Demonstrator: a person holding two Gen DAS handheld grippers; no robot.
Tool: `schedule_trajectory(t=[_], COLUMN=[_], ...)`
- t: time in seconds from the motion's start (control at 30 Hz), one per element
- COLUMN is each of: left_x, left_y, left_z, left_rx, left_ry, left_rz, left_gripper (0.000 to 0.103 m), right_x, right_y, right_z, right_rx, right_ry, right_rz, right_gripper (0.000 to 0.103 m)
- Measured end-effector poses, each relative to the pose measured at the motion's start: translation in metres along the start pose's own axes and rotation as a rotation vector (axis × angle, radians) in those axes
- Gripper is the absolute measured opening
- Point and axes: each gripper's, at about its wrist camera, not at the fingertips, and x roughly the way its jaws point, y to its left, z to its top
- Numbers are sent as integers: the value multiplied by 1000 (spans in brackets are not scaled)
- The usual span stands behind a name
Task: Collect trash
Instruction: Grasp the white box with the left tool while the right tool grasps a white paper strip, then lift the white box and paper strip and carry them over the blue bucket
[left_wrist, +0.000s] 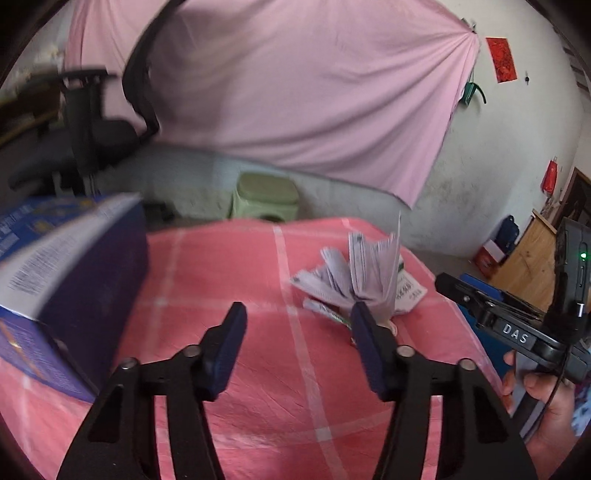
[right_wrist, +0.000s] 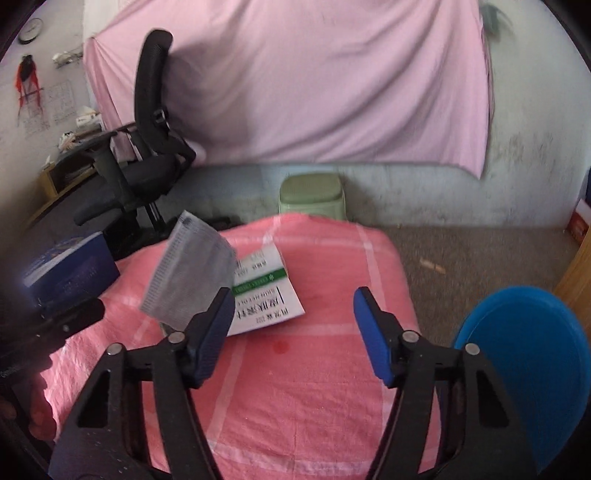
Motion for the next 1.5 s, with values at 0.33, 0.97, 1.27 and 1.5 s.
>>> schedule_trajectory(t=[0.33, 0.97, 1.27, 1.5], left_x=[43, 33, 0, -16], left_y=[-13, -6, -1, -2], left_z=[8, 10, -6, -11], left_rx=[-72, -196, -176, -184], left_ry=[139, 124, 70, 42], left_rz=[-119, -104, -38, -33], left_gripper=[43, 5, 0, 0], right_x=[34, 39, 3, -24], right_y=[1, -8, 7, 22], right_z=[4, -6, -17, -25], right_rx=[-28, 67, -2, -72], right_ry=[148, 197, 125, 53], right_rz=[51, 191, 204, 185], right_gripper=[78, 42, 29, 27])
